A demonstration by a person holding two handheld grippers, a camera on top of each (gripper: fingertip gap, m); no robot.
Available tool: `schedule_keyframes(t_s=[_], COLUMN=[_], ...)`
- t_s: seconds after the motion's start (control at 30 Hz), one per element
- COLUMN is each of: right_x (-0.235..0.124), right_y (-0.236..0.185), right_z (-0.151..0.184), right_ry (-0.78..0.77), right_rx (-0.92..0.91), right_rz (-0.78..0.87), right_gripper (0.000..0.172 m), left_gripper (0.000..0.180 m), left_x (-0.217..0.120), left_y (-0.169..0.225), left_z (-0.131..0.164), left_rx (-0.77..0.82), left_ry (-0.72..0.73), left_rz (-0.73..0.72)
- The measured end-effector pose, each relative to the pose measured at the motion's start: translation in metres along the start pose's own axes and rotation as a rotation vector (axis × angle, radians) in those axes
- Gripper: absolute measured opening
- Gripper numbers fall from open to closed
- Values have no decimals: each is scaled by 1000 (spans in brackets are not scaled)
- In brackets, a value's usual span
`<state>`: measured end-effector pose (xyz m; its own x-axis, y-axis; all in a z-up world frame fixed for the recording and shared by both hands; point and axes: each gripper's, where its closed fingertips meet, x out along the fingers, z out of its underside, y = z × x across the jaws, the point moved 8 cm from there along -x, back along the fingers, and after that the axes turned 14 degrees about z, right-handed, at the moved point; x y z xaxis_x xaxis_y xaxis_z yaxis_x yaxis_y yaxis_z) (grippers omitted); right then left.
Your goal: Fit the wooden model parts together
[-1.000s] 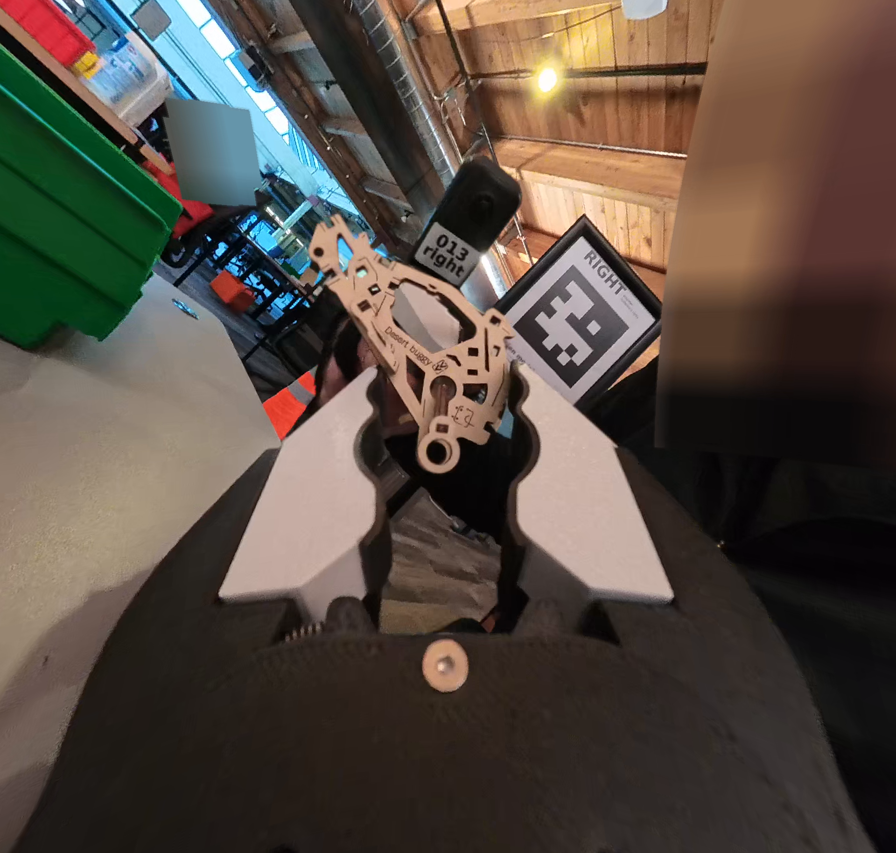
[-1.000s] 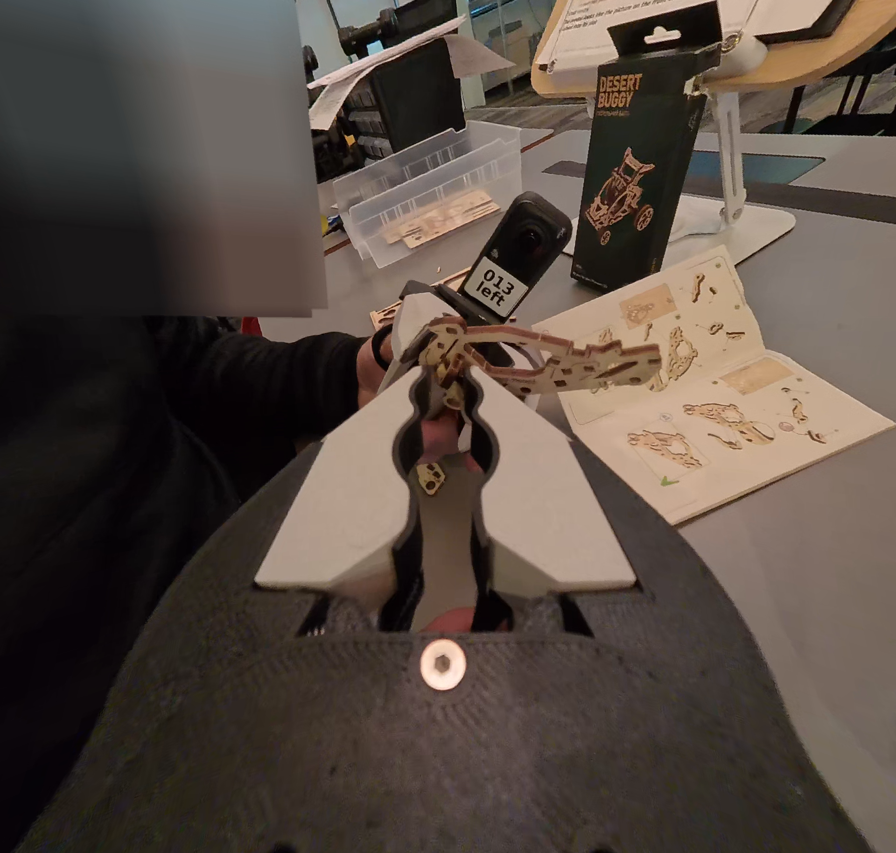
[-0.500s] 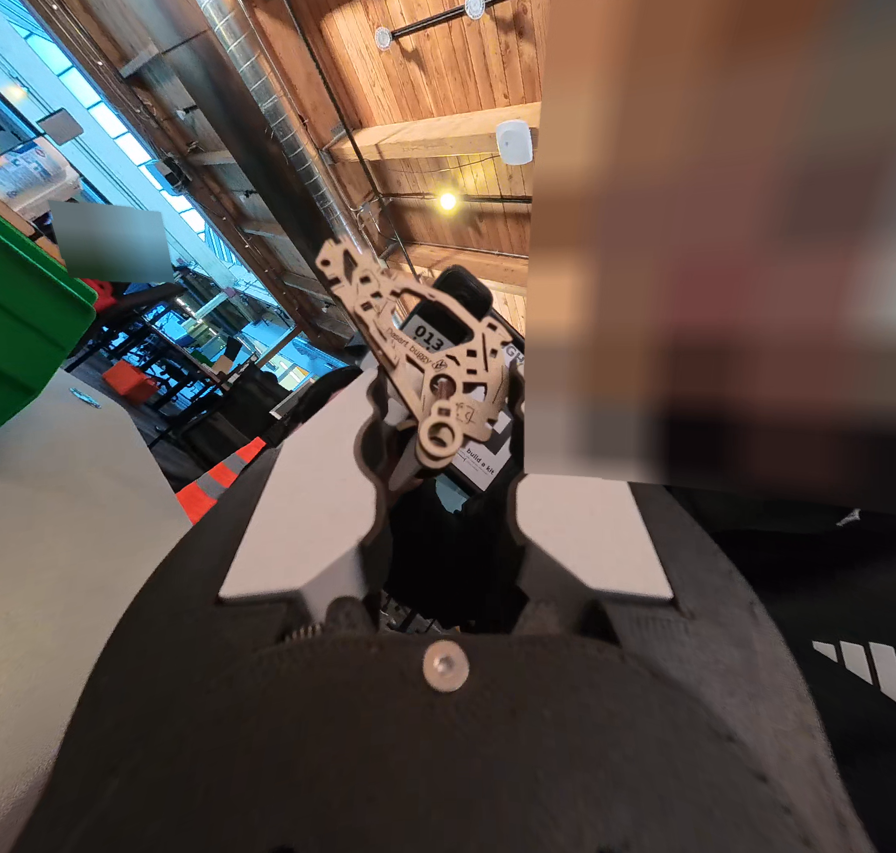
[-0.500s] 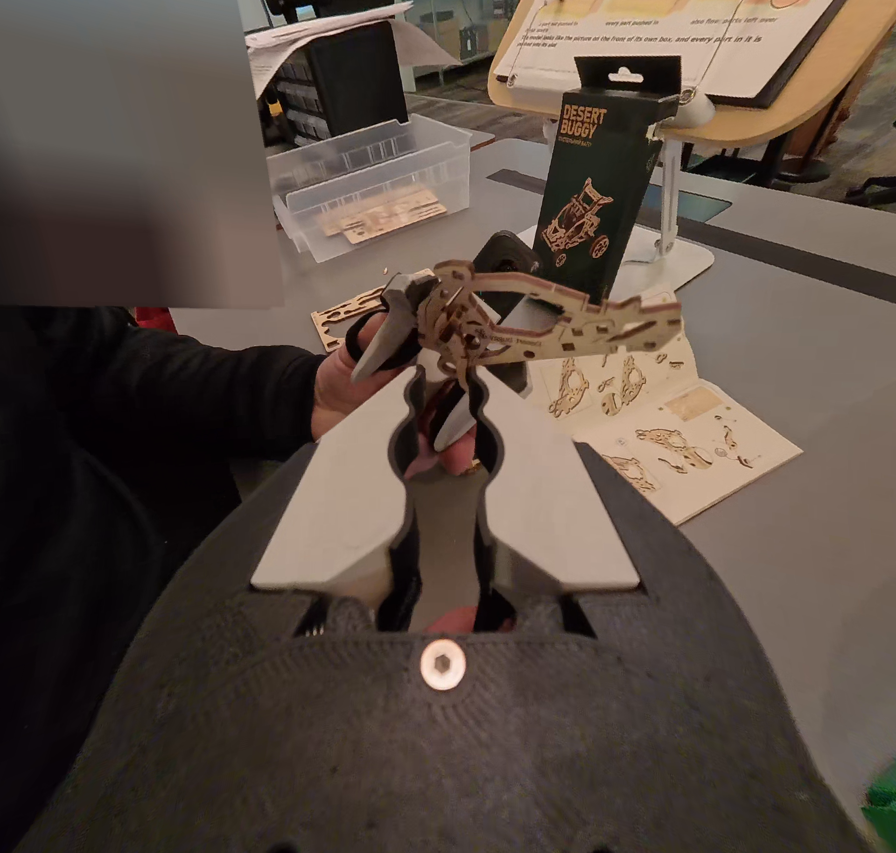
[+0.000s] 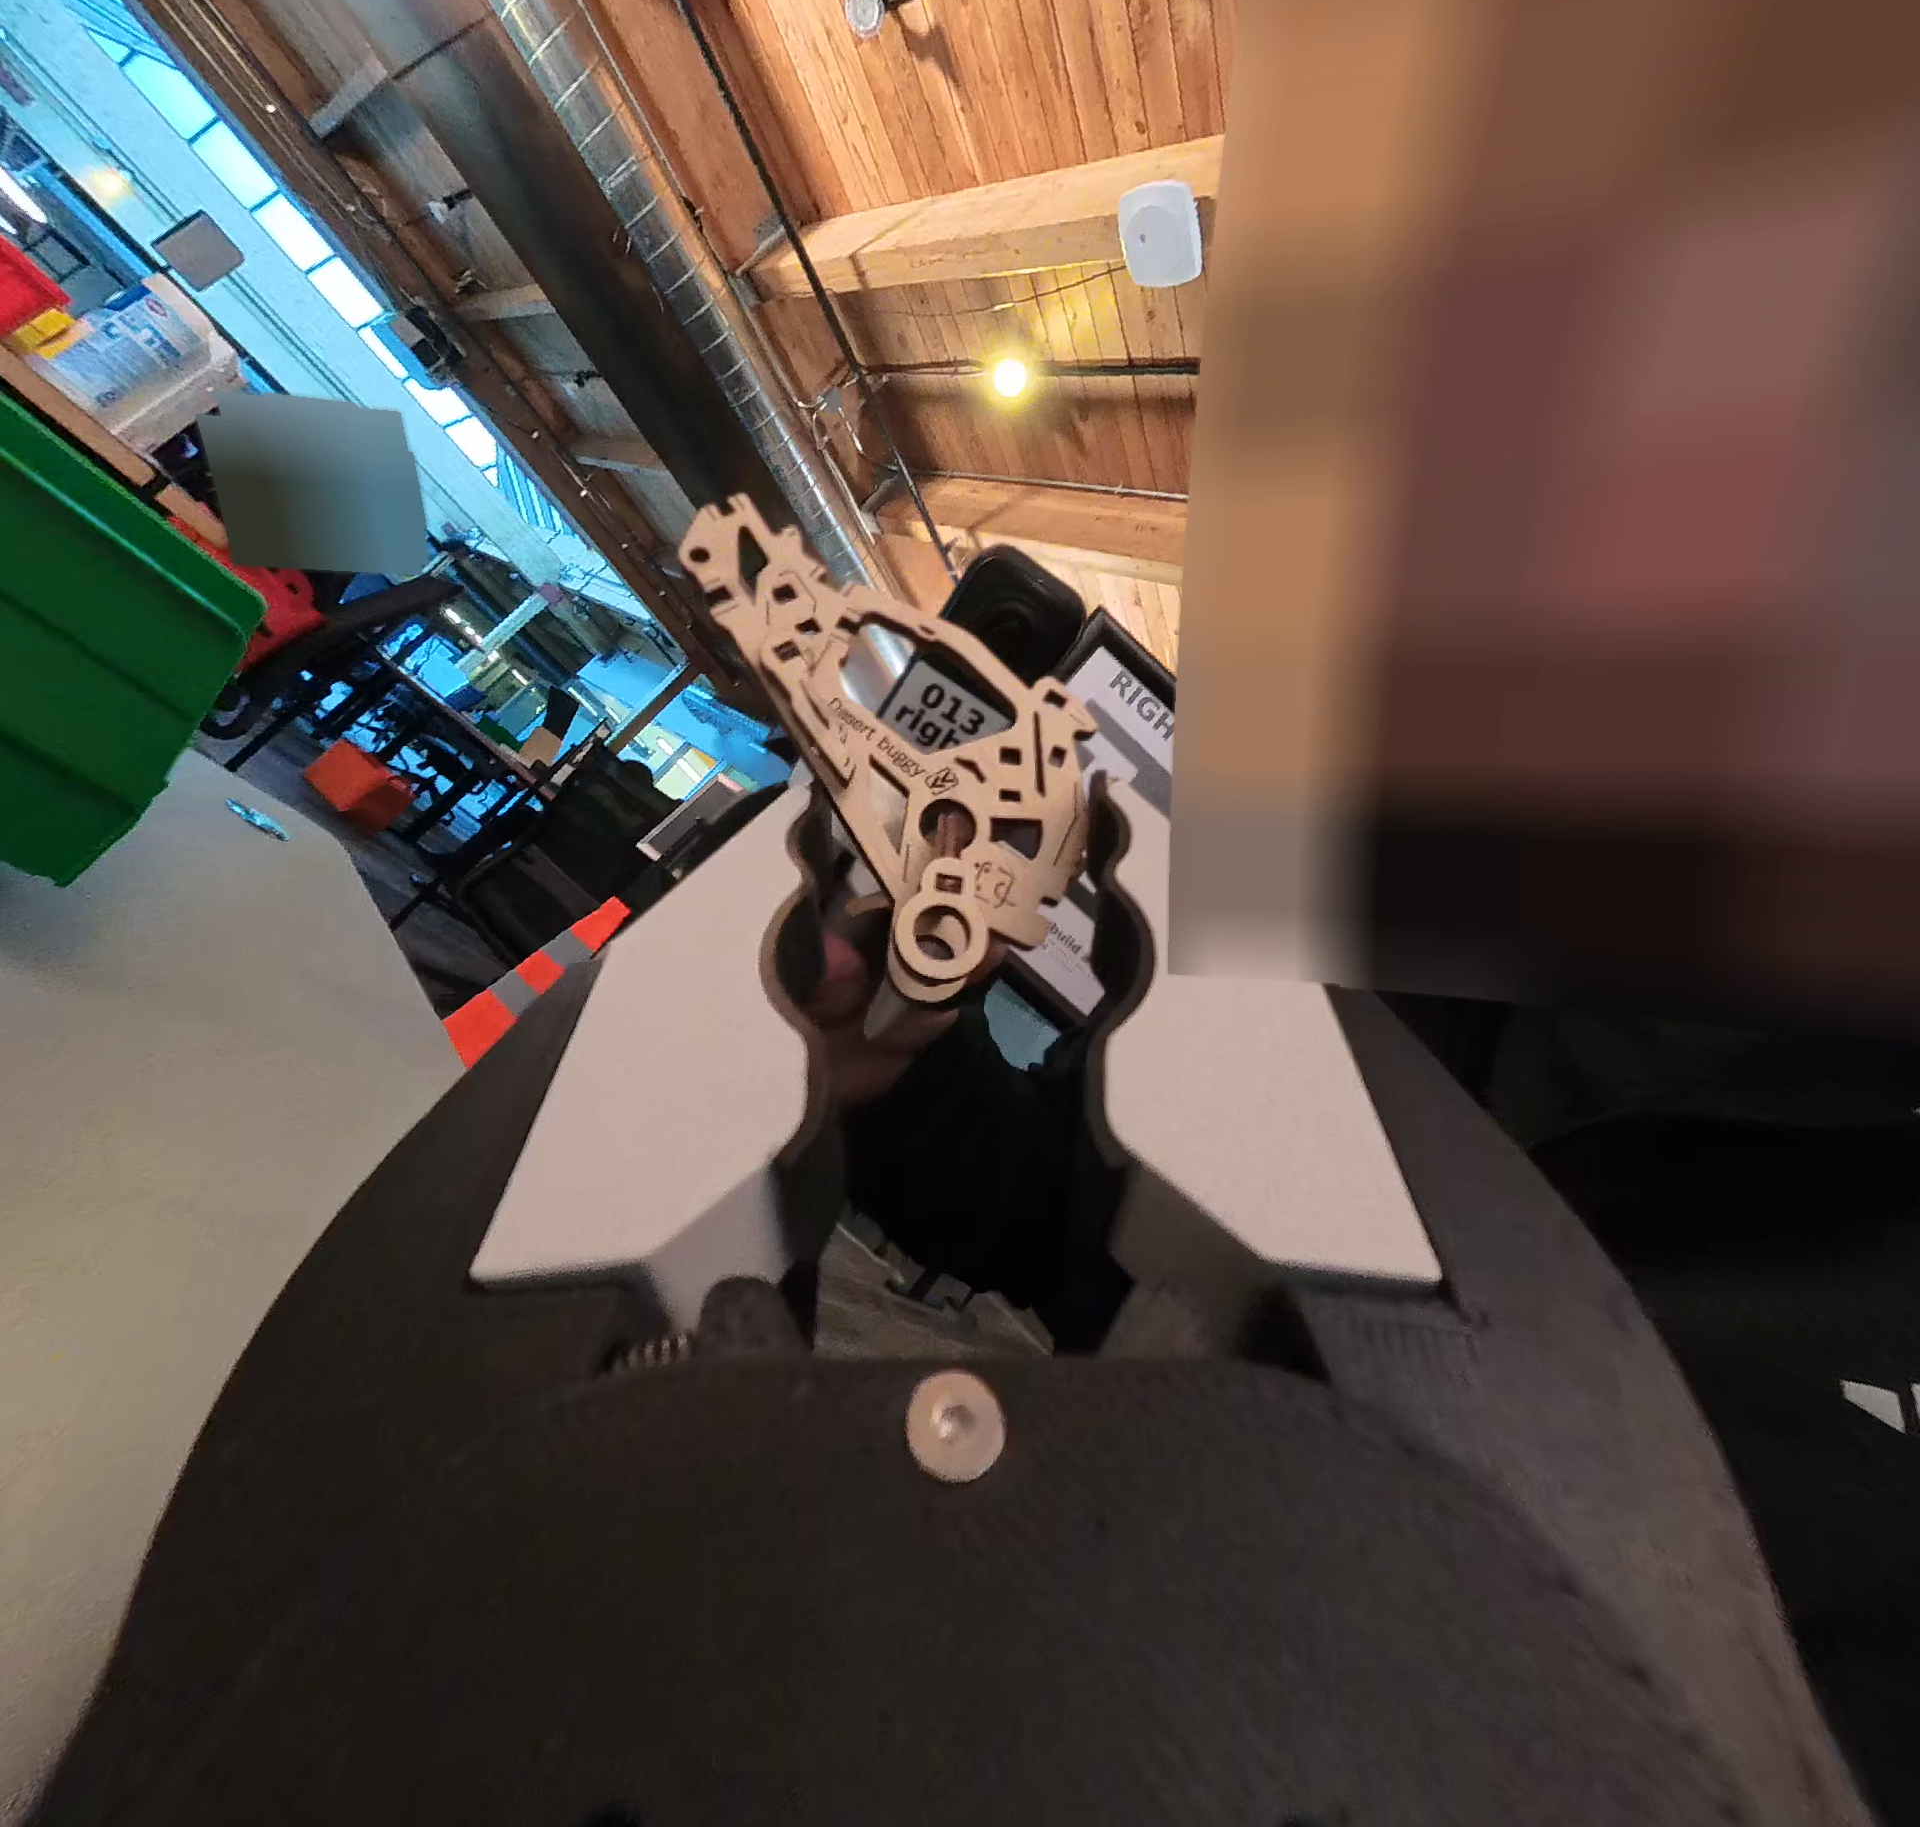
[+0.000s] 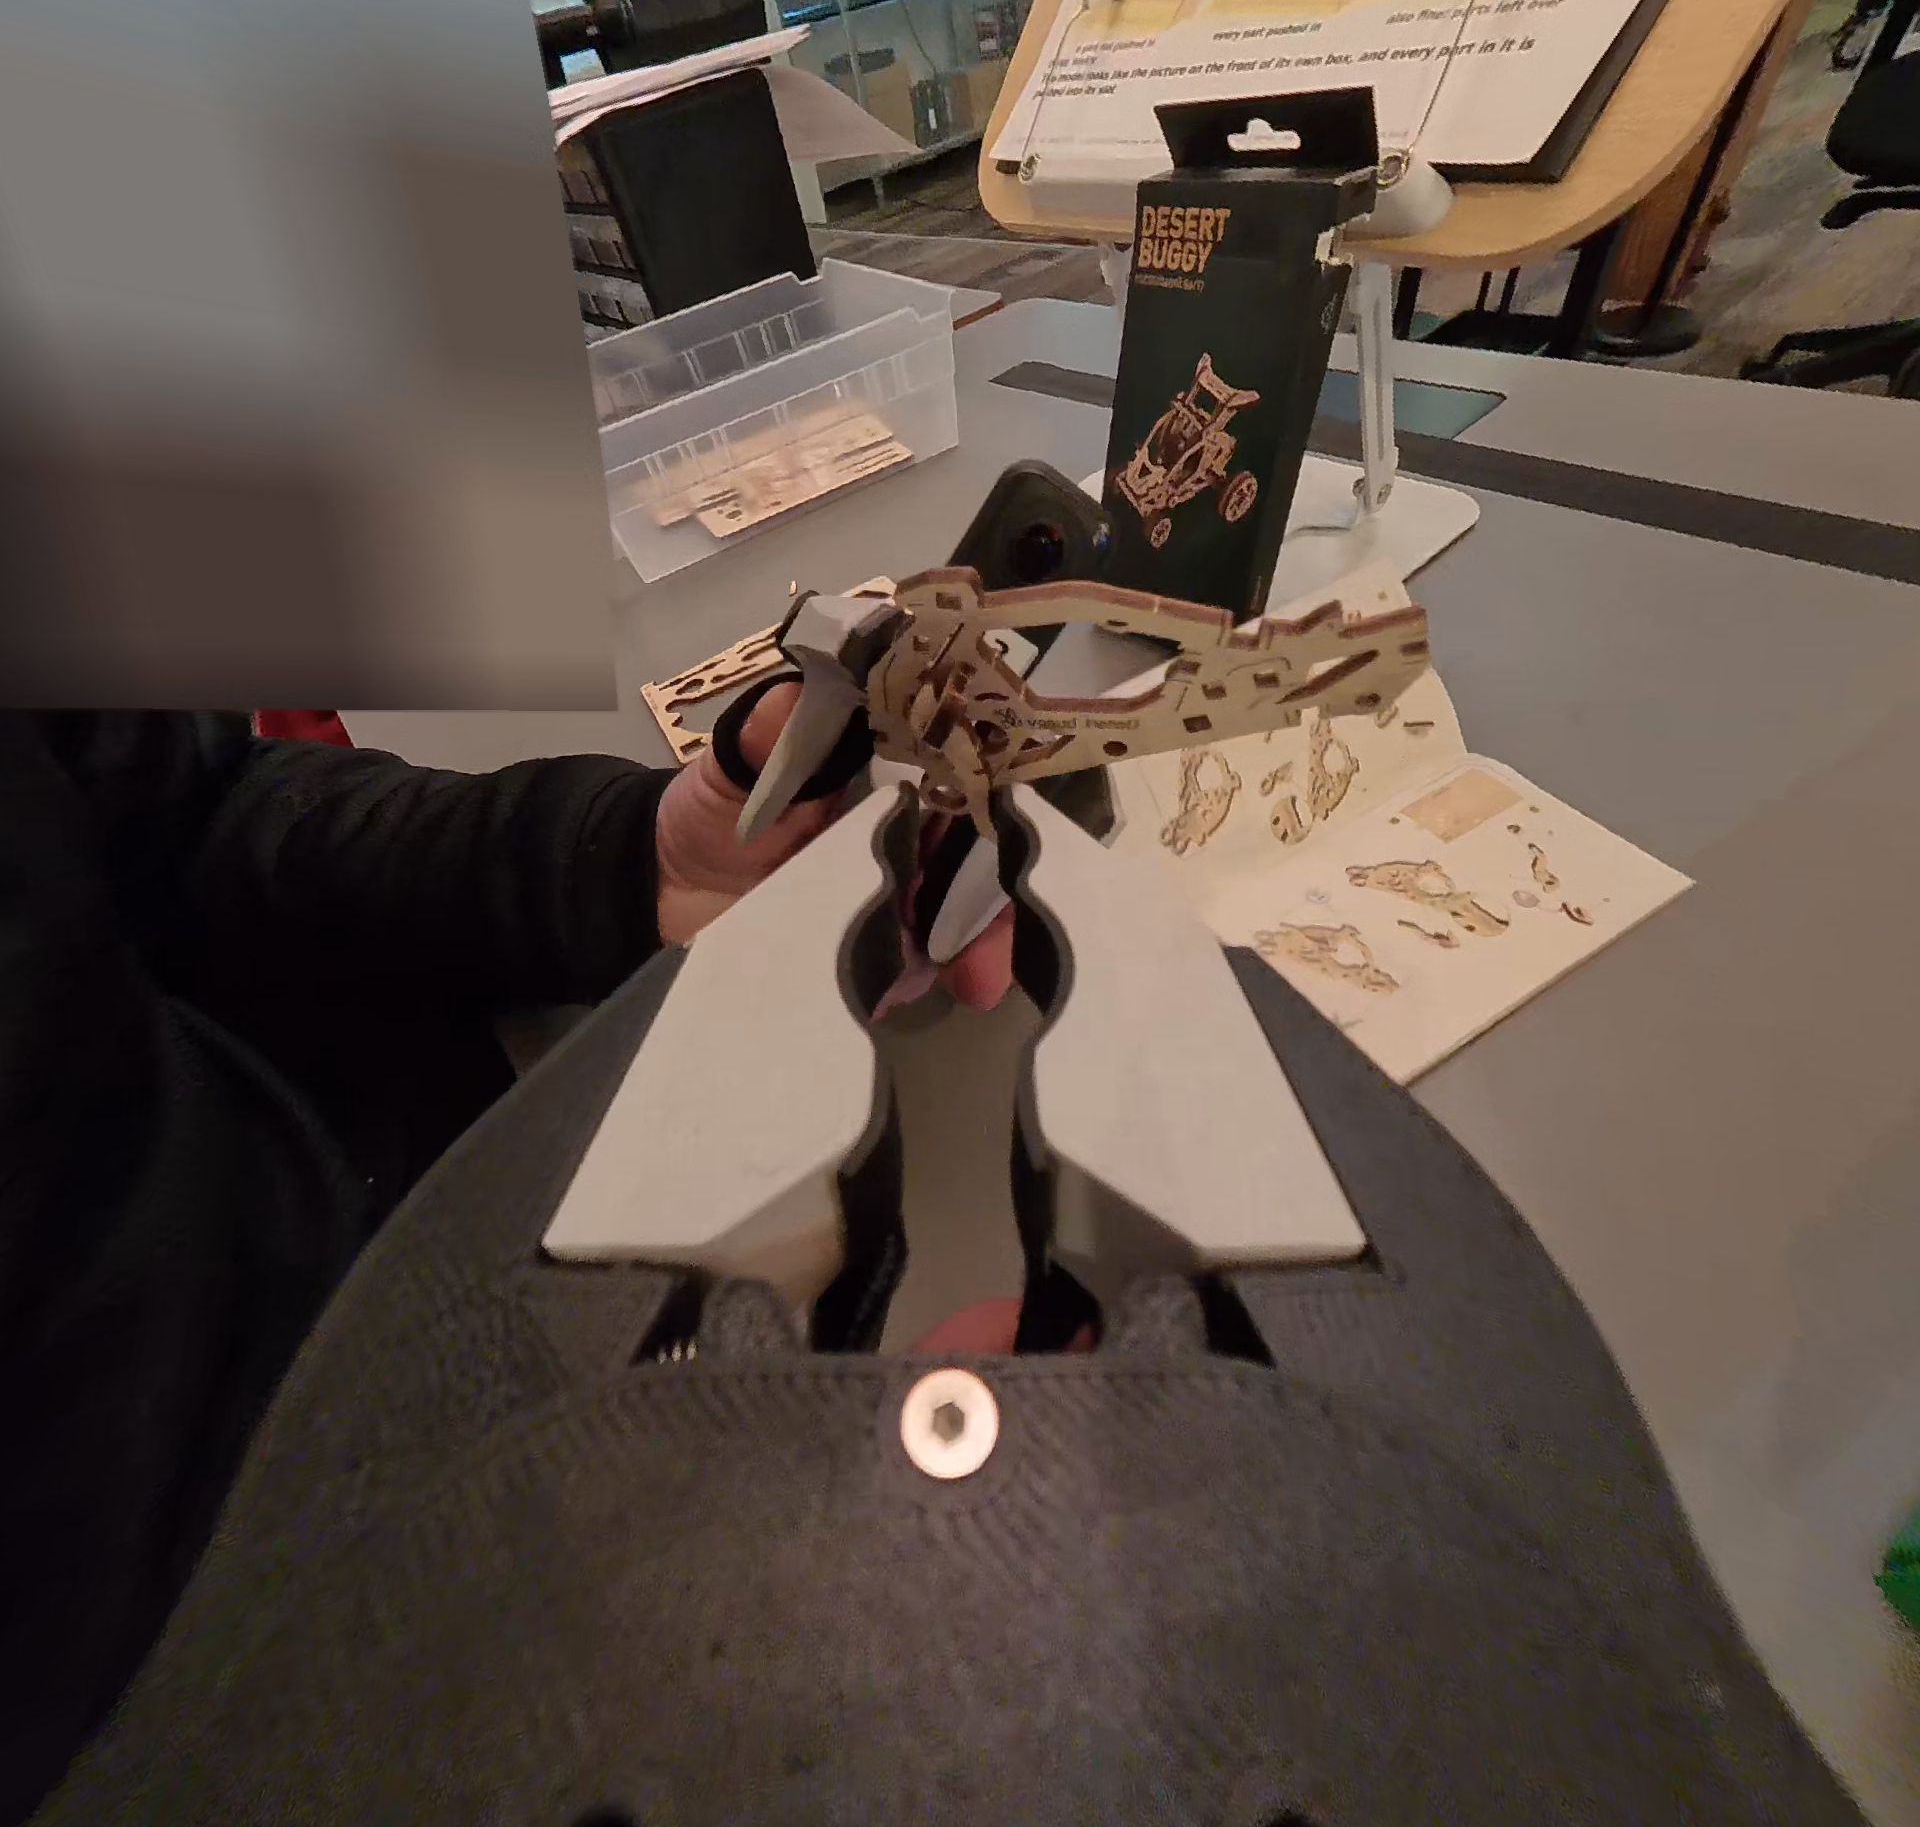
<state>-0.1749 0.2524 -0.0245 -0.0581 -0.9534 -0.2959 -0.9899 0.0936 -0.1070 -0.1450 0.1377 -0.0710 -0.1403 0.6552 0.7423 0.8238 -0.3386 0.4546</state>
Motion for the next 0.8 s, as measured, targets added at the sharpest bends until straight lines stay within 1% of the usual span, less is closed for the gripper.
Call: schedule_keyframes(t_s=[0.03, 0.13, 0.2, 0.4, 0.6, 0.8], right_x=[-3, -10, -12, -14, -13, -19], right_y=[0, 1, 1, 0, -2, -2], right_z=[2, 7, 10, 14, 15, 14], right_ry=[-1, -2, -3, -17, -29, -29], right_rx=[3, 19, 31, 54, 32, 58], right_rz=[8, 32, 42, 60, 86, 96], right_gripper=[11, 8, 6, 10, 12, 14], left_gripper=[47, 47, 47, 47, 47, 47], left_x=[1, 5, 7, 8, 7, 8], left_y=[-1, -4, -5, -7, -7, -7], left_z=[1, 7, 10, 14, 13, 14], left_rx=[-2, -2, -16, -38, -39, -41], left_ry=[-8, -48, -50, -50, -35, -42], left_rz=[-3, -36, -34, -39, -46, -51])
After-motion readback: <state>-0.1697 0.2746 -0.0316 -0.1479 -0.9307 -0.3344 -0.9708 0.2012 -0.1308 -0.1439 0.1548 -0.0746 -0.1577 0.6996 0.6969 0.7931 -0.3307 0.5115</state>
